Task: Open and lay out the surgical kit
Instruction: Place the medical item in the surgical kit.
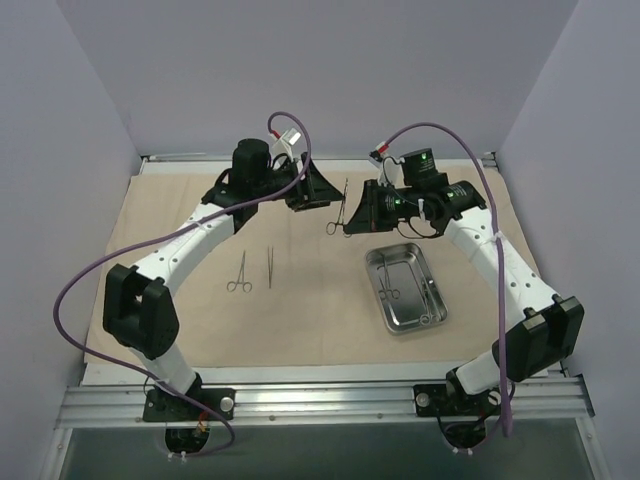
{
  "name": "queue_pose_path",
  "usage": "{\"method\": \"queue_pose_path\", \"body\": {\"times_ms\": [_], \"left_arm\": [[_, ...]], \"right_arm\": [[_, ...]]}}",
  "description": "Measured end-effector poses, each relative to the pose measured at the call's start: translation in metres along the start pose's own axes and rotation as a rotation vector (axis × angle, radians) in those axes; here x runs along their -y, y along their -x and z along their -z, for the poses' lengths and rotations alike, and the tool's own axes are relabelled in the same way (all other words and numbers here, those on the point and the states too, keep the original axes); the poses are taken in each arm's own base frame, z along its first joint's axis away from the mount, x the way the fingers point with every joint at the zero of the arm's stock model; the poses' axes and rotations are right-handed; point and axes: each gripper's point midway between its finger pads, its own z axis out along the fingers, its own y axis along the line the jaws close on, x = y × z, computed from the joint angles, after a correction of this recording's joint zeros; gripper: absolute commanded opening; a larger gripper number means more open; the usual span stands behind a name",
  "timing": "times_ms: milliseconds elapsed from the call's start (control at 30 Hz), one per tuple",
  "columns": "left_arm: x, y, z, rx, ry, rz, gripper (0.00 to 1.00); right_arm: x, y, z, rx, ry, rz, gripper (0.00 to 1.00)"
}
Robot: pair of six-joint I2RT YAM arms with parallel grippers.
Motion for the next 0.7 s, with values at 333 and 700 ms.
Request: {"method": "queue_pose_path", "body": {"times_ms": [333,700], "left_arm": [[0.005,-0.018,0.004,-0.04,0.181,-0.131,0.57],[0.005,-0.031,0.002,-0.08,0.25,-0.204,0.52]], "right_arm": [[-0.001,0.003,0.0,0.001,-0.019,0.008,0.0],[-0.003,0.002,-0.002,-0.001,-0.022,0.012,0.0]]}}
